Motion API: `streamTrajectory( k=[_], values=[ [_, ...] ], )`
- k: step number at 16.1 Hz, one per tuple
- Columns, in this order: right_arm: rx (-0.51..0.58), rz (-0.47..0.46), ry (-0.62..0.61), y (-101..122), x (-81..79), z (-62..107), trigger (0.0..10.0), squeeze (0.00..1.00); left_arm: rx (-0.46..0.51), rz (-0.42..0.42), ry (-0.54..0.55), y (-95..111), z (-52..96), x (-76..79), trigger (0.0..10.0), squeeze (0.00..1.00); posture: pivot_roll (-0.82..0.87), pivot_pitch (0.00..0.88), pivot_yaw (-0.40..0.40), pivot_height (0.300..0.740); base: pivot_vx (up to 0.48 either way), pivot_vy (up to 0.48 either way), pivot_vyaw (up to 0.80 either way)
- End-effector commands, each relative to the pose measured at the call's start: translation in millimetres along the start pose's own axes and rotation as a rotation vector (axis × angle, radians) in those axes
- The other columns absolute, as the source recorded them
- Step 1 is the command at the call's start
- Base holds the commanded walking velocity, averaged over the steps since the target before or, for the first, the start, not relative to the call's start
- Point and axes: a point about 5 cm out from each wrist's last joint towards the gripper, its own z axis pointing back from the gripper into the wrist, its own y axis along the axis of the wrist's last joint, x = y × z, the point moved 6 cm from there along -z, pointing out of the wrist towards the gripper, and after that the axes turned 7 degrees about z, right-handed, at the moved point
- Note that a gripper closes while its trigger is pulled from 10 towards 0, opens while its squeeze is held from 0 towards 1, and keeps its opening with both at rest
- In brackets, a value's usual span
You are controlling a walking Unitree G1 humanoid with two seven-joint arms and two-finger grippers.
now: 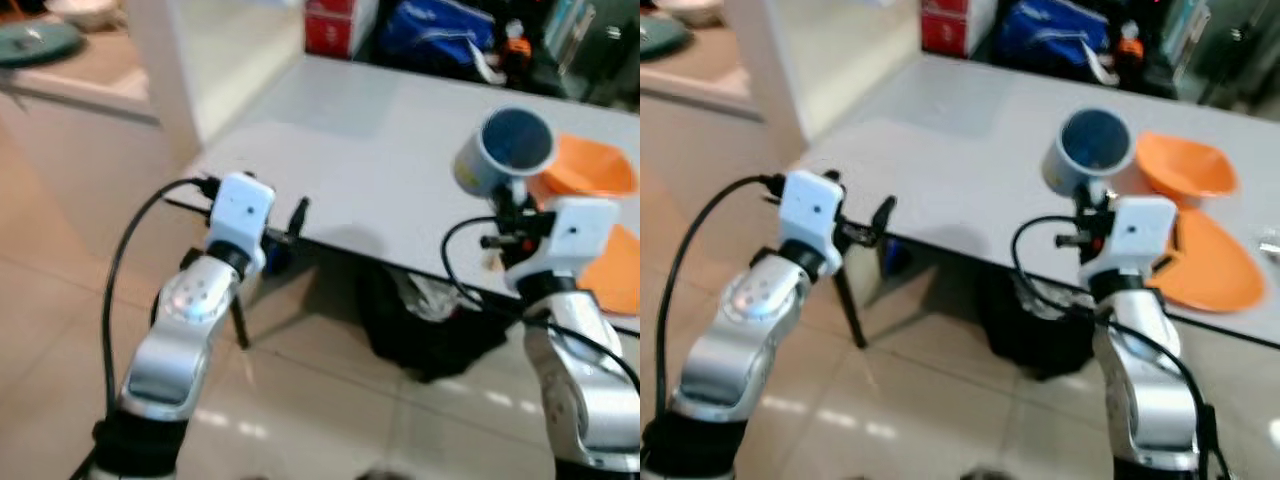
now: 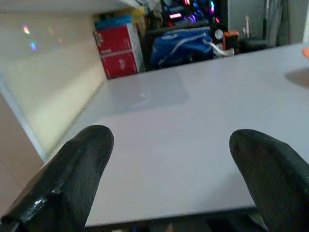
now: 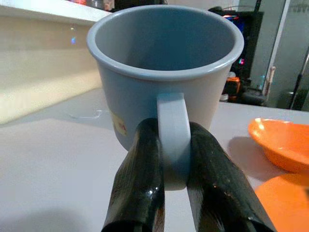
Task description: Setting the table
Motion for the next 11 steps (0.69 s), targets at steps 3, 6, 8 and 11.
streamTrajectory(
  k=[3,6,8,11],
  values=[
    [0.000,-0.012,-0.002,4.0,2.3,-2.7,10.0,0.00,0.007,-0.006,-0.008,3.5,-3.5,1.1,10.0,0.00,0.01,0.064,-0.009,0.740,0.000,-0.480,0.00],
    [-0.047,-0.010,-0.007,-6.0,0.2,-2.3,10.0,0.00,0.009,0.013,-0.003,4.0,-2.9,0.6,10.0,0.00,0.01,0.063,-0.009,0.740,0.000,-0.480,0.00],
    [-0.076,-0.011,-0.006,-11.3,-1.6,-1.9,10.0,0.00,-0.001,0.062,0.007,4.5,-5.5,1.3,10.0,0.00,0.01,0.062,-0.007,0.740,0.000,0.000,0.00],
    [-0.105,-0.033,-0.028,-16.5,1.2,-3.0,10.0,0.00,-0.003,0.045,-0.037,5.1,-8.1,5.7,10.0,0.00,0.01,0.060,-0.003,0.740,0.000,0.000,-0.14]
  ],
)
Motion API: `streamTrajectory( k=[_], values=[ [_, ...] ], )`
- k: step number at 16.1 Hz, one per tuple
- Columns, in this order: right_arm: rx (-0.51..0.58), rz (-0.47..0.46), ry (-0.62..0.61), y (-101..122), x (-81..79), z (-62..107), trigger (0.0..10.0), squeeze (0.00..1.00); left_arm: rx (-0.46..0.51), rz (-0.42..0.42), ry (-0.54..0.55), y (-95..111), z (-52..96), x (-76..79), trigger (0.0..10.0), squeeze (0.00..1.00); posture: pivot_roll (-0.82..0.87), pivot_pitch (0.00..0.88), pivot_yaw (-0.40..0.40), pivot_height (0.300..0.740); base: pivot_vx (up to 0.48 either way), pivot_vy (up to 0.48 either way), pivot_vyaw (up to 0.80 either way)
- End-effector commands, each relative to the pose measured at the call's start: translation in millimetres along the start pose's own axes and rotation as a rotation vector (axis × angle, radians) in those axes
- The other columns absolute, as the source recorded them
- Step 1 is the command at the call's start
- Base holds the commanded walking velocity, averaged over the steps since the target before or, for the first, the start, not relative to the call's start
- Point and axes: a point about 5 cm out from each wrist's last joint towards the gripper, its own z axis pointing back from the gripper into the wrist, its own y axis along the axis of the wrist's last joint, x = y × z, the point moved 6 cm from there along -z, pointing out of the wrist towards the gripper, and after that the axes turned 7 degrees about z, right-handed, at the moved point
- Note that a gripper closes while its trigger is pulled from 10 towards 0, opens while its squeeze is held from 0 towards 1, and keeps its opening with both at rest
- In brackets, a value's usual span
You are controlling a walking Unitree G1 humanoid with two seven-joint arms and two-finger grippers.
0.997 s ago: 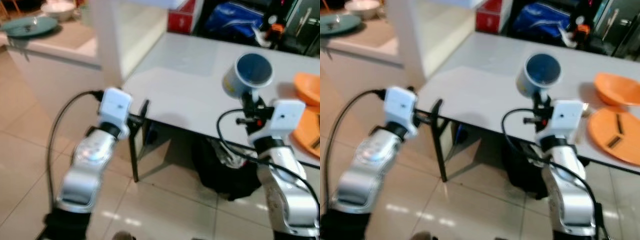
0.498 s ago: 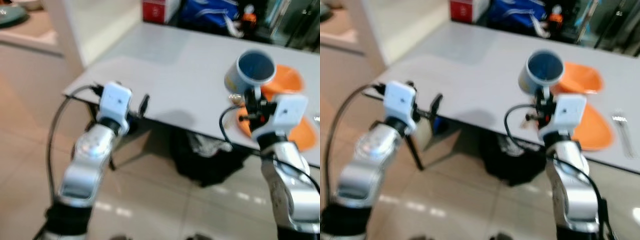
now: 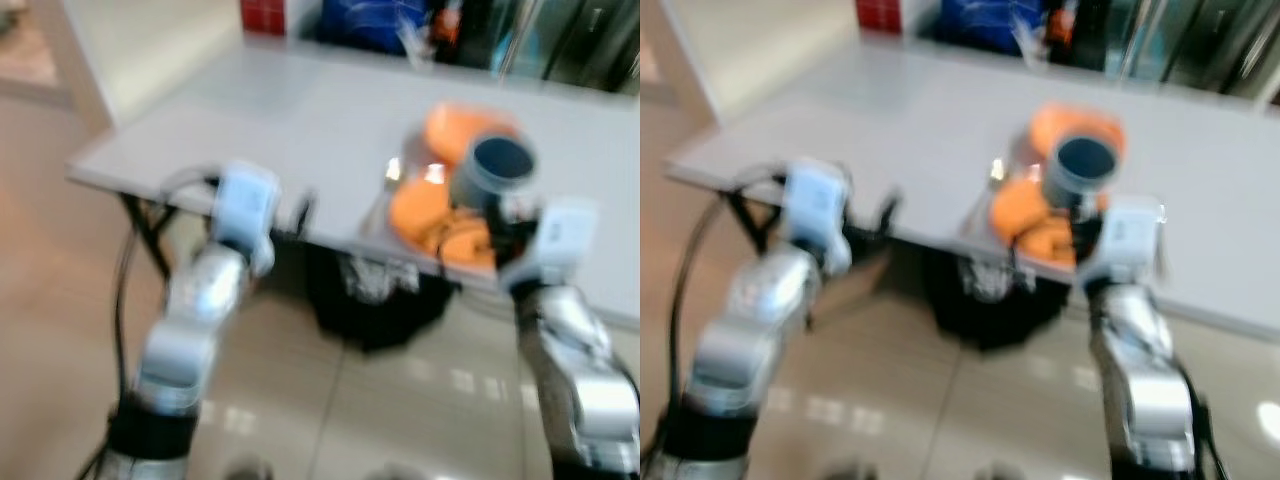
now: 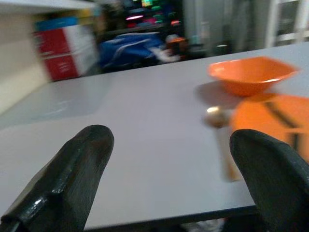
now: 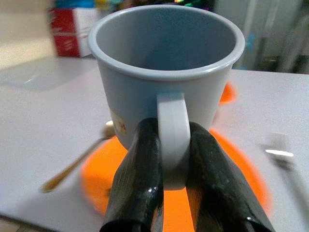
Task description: Setting the table
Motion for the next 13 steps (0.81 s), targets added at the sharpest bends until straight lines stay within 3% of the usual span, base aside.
streamTrajectory(
  k=[1,7,11,13],
  values=[
    [0.020,-0.012,0.003,6.8,-1.8,-0.8,10.0,0.00,0.012,-0.010,0.004,3.9,1.1,-5.7,10.0,0.00,0.01,0.058,-0.003,0.740,0.292,0.000,-0.72],
    [0.025,-0.023,-0.003,9.3,-0.8,-3.5,10.0,0.00,0.023,-0.013,-0.022,8.7,1.1,-2.7,10.0,0.00,0.02,0.056,0.000,0.740,0.474,0.000,-0.80],
    [0.049,-0.037,0.091,16.3,-17.9,-5.1,10.0,0.00,0.026,-0.018,-0.019,10.6,2.4,-4.7,10.0,0.00,0.02,0.055,-0.003,0.740,0.480,0.000,0.00],
    [0.043,0.006,0.140,16.2,-26.9,-4.3,10.0,0.00,0.027,-0.019,-0.017,10.9,3.7,-5.4,10.0,0.00,0.02,0.056,-0.005,0.740,0.480,0.000,0.00]
  ],
)
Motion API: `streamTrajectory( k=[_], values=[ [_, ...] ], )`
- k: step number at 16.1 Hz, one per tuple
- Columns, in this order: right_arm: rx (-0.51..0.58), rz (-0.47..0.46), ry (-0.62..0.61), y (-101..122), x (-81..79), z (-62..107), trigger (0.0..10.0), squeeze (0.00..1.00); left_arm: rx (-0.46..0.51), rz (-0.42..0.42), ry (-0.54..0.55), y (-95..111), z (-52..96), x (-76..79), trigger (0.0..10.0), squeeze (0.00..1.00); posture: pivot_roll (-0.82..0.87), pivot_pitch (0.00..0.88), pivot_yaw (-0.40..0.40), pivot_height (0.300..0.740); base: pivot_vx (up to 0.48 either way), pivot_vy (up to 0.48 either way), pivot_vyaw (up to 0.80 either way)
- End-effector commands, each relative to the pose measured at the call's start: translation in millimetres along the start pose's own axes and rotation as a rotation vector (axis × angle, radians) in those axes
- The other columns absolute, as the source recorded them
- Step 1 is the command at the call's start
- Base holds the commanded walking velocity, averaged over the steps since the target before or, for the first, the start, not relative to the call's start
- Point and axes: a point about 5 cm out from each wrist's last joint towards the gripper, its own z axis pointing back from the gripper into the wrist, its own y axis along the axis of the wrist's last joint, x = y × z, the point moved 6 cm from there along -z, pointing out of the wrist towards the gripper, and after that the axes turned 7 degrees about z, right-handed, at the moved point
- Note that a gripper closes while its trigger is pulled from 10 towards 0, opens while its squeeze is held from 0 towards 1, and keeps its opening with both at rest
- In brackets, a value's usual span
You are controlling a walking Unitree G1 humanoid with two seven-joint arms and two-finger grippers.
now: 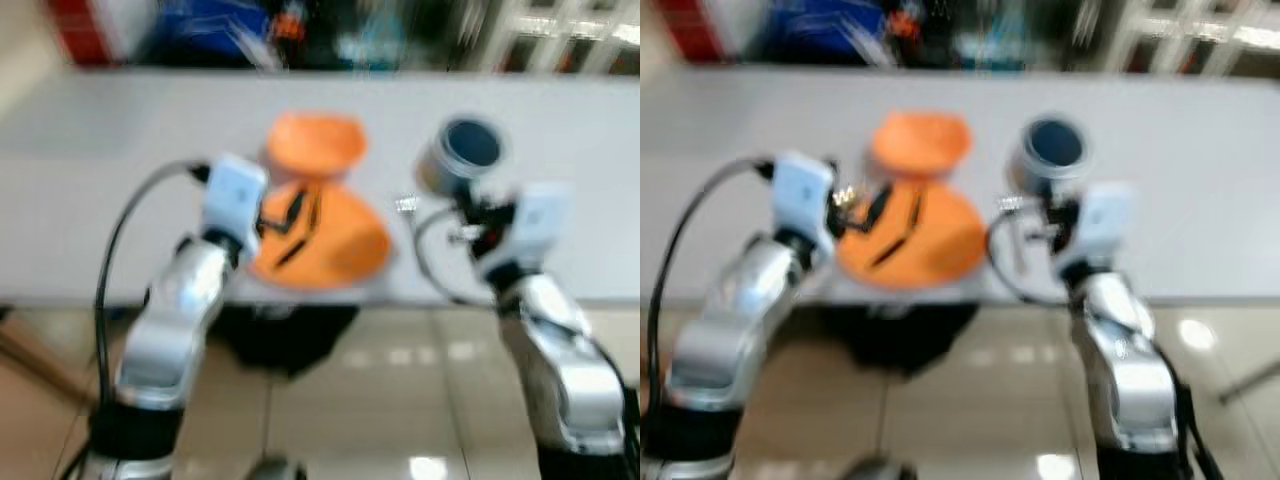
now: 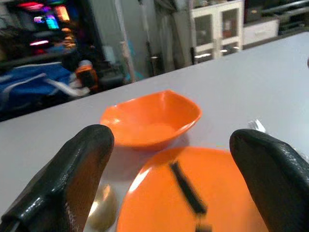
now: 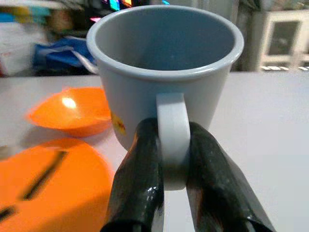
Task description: Setting the table
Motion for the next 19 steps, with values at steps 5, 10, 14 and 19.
streamTrajectory(
  k=[5,10,14,19],
  values=[
    [0.011,0.027,0.023,4.4,-1.8,0.5,10.0,0.00,0.014,-0.012,-0.022,5.9,0.2,6.7,10.0,0.00,0.03,0.060,-0.009,0.740,0.469,0.000,0.76],
    [-0.007,0.004,-0.007,0.7,4.9,3.2,10.0,0.00,0.017,-0.053,-0.063,8.1,4.0,13.7,10.0,0.00,0.03,0.073,-0.010,0.740,0.337,0.000,0.00],
    [-0.032,0.003,-0.079,-4.4,16.9,-4.0,10.0,0.00,0.037,-0.062,-0.181,10.3,14.7,28.7,10.0,0.00,0.03,0.074,-0.013,0.740,0.000,0.000,0.00],
    [-0.145,0.075,-0.197,-18.4,43.0,-28.7,10.0,0.00,-0.039,-0.034,-0.450,1.8,38.6,62.8,10.0,0.00,0.03,0.069,-0.014,0.740,0.000,0.000,0.00]
  ],
)
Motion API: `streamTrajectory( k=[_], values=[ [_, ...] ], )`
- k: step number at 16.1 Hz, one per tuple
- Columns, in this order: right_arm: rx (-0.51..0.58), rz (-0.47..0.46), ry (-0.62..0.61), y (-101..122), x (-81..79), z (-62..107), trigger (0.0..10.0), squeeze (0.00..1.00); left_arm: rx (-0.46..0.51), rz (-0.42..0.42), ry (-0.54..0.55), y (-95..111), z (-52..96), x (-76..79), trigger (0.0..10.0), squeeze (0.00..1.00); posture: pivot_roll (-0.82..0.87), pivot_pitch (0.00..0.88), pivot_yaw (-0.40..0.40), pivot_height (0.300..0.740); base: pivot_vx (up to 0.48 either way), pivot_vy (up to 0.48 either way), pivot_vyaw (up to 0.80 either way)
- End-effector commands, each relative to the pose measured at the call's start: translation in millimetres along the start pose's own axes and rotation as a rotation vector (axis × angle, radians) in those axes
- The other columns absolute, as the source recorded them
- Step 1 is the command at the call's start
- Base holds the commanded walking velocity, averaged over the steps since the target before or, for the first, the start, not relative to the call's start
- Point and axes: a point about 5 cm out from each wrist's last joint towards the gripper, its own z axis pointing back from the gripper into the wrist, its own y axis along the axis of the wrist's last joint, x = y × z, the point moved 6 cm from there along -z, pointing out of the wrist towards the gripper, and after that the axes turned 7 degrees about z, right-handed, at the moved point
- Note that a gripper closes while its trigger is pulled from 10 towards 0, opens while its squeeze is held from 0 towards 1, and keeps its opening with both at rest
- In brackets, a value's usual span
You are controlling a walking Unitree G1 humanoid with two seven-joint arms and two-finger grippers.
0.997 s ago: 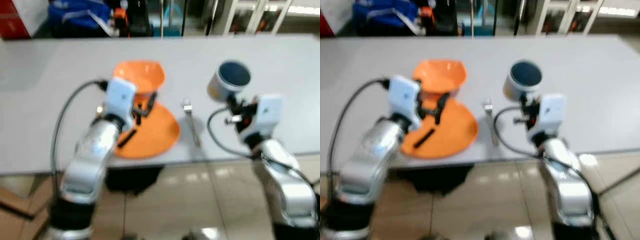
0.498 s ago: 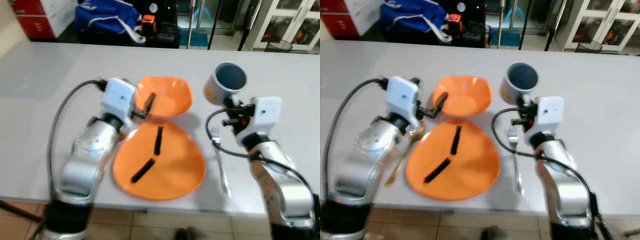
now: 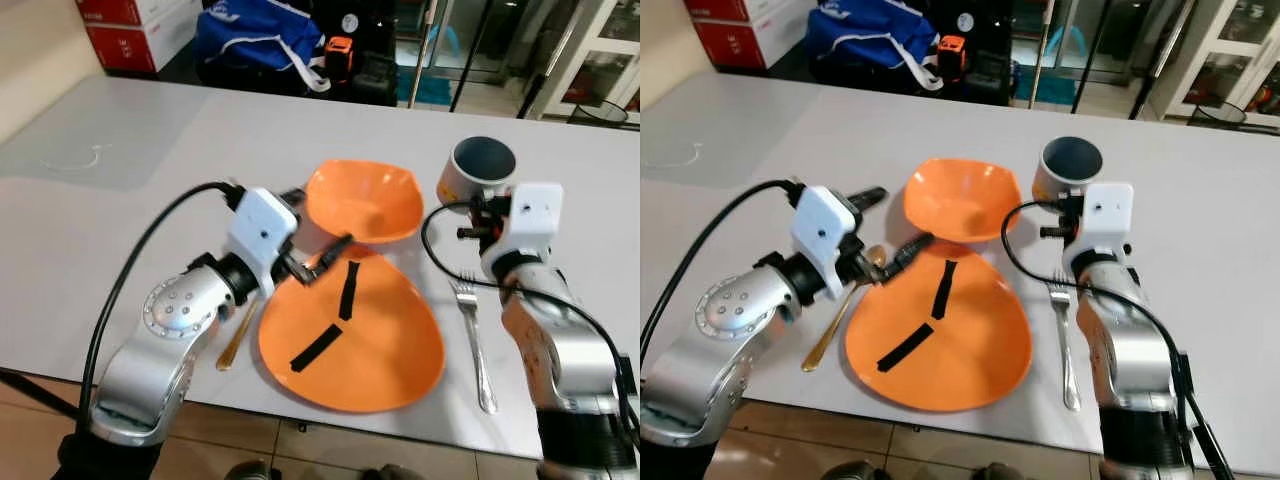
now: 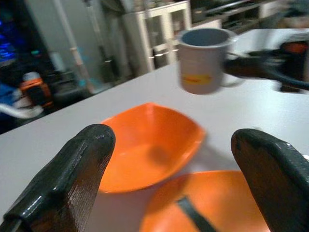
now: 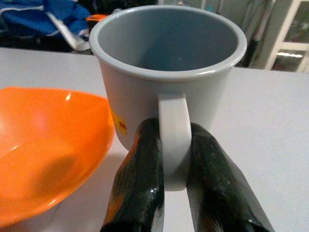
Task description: Setting the table
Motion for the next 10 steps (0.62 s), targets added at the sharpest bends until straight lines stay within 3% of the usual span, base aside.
streamTrajectory(
  k=[1,5,10],
  values=[
    [0.007,0.020,-0.067,4.4,15.9,-5.9,10.0,0.00,-0.019,0.000,-0.037,-3.4,1.2,7.1,10.0,0.00,0.03,0.069,-0.014,0.740,0.000,0.000,0.00],
    [-0.156,-0.015,-0.022,-30.4,12.3,-20.3,10.0,0.00,-0.023,0.003,-0.042,-1.8,1.3,7.3,10.0,0.00,0.04,0.064,-0.019,0.740,0.000,0.000,0.00],
    [-0.218,-0.065,-0.027,-49.7,13.1,-25.6,10.0,0.00,-0.023,0.013,-0.062,-0.9,0.6,11.3,10.0,0.00,0.05,0.064,-0.019,0.740,0.000,0.000,0.00]
  ],
)
